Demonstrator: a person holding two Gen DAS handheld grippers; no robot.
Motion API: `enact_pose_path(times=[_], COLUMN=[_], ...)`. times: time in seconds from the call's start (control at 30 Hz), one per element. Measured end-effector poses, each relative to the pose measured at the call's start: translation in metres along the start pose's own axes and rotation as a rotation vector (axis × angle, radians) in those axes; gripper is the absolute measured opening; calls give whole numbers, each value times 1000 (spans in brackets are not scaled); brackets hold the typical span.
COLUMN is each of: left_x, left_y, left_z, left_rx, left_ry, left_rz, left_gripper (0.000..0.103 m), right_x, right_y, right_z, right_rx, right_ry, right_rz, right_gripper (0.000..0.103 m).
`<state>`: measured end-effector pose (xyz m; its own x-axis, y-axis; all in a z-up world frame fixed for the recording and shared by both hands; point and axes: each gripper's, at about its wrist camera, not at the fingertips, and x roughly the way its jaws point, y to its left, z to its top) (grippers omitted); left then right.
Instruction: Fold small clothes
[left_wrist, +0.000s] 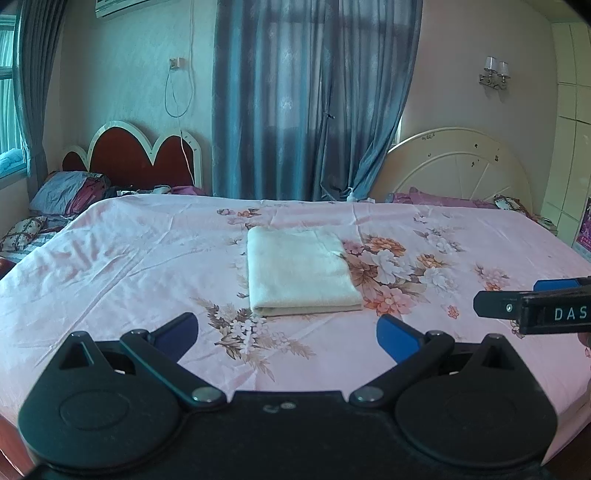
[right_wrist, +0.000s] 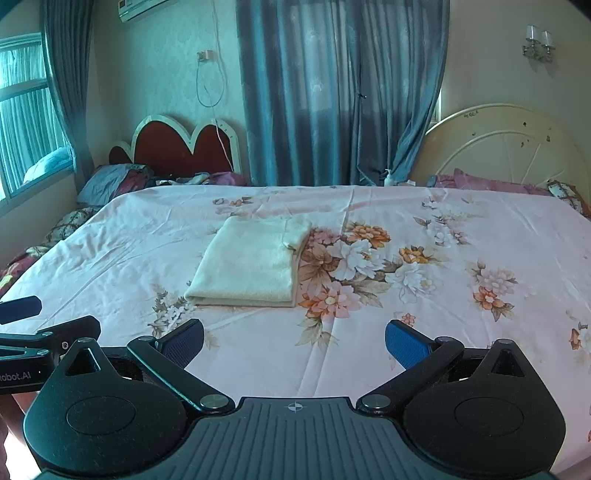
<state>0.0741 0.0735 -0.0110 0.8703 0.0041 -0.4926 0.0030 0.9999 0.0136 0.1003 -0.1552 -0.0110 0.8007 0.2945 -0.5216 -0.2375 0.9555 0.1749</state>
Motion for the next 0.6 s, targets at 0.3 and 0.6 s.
enact_pose_path(times=[0.3, 0.6], left_x=[0, 2], left_y=[6, 10], left_z=[2, 3], left_rx=[4, 7], left_ry=[-4, -3], left_rz=[3, 5], left_gripper=[103, 103], right_x=[2, 5], right_y=[4, 11], right_z=[2, 5], right_rx=[0, -4], right_ry=[-1, -1], right_rz=[4, 8], right_gripper=[103, 103])
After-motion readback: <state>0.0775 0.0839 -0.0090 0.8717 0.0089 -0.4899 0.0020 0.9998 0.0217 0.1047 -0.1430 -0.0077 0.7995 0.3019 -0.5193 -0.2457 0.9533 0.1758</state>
